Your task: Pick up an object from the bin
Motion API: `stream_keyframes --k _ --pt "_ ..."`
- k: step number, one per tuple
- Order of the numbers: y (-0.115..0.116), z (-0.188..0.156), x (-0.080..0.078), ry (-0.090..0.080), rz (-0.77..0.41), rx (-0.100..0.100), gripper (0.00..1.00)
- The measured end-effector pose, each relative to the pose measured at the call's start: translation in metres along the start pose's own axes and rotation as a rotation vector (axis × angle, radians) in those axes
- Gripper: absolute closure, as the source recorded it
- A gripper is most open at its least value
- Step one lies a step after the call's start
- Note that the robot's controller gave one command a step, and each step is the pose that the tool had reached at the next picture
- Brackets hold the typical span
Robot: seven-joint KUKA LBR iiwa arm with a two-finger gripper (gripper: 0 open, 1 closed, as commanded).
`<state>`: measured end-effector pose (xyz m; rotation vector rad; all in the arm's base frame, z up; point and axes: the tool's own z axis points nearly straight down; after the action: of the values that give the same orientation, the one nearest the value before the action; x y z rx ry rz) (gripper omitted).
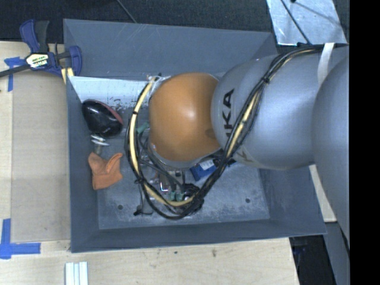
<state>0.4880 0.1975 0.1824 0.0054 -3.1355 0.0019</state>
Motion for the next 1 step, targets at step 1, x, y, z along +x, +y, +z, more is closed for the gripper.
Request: stream_keyframes --k 1 --pt "-0.0009 -0.0046 -0.0020 -0.008 0.003 -0.003 0.00"
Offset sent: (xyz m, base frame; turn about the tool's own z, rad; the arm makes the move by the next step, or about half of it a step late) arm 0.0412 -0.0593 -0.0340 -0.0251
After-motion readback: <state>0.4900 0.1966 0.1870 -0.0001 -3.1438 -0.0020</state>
